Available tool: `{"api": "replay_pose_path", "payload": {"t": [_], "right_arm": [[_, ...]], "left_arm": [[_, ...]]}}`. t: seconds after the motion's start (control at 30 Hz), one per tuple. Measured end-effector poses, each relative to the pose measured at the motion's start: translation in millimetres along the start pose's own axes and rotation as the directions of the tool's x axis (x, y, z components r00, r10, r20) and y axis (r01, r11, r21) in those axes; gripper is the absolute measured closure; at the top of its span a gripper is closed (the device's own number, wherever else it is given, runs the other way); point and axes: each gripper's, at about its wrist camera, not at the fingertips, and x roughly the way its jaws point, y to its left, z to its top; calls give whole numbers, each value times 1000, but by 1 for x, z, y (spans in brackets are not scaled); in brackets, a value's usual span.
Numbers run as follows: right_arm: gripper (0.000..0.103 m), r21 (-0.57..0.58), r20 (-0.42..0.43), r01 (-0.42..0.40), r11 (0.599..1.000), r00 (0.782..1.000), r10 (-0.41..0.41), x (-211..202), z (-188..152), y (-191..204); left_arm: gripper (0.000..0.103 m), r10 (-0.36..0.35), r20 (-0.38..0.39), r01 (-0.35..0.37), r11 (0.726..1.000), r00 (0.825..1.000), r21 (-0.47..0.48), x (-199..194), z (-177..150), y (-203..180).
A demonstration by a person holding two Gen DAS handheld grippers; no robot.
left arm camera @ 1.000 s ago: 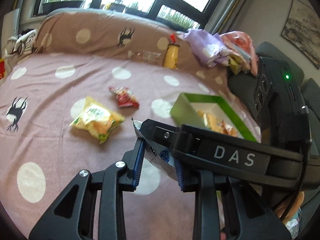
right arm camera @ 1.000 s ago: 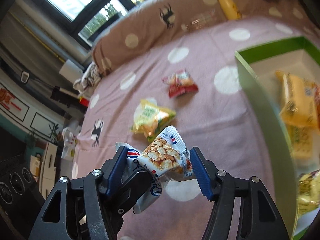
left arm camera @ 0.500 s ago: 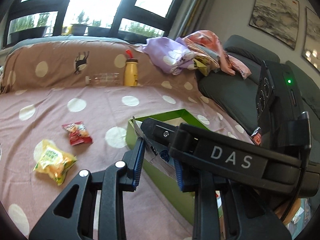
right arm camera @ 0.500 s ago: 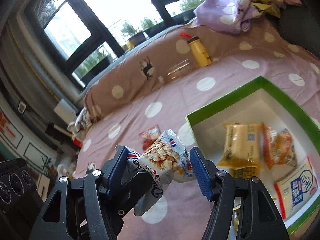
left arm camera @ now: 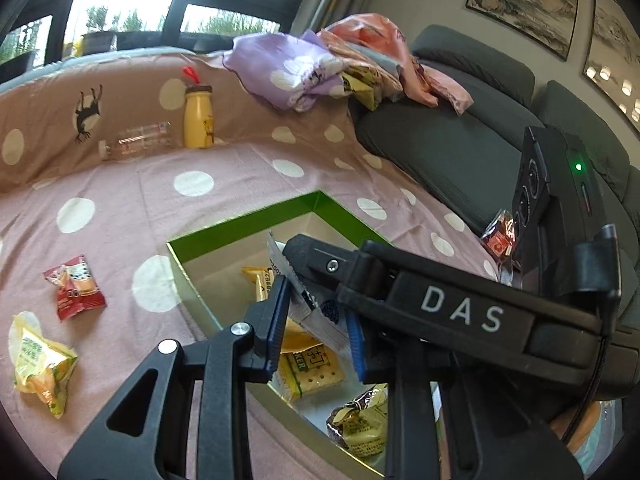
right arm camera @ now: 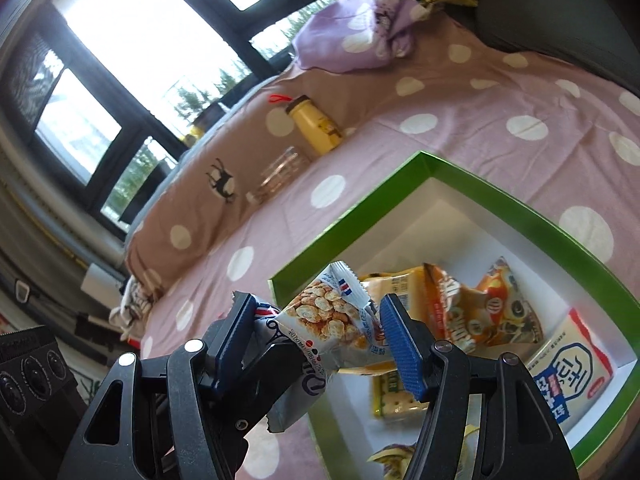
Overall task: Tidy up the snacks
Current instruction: 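Carry the peanut pack over the green box and lower it inside, then open the right gripper to drop the peanut pack and withdraw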
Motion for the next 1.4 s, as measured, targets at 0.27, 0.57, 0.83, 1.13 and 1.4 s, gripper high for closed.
{"api": "replay_pose_path", "payload": {"t": [0.27, 0.57, 0.83, 1.13, 1.4], "right_arm": [[37, 77, -33, 55, 995, 998, -53, 17, 1, -21], [37, 132, -58, 49, 990, 997, -41, 26, 1, -32], [37, 167, -63, 36, 985, 998, -26, 29, 0, -39], [37, 149, -25, 104, 983, 995, -101, 20, -1, -31], [37, 129, 49, 179, 975, 981, -187, 0, -2, -26]], "left_arm": [[77, -37, -80, 37, 999, 996, -8, 27, 1, 6], [77, -17, -122, 16, 1000, 992, -6, 37, 2, 5], [75, 29, -139, -32, 999, 990, -13, 39, 2, 2], [68, 148, -132, -147, 989, 980, 21, 26, 2, -2], [38, 214, -69, -216, 976, 974, -31, -17, -4, 12]]}}
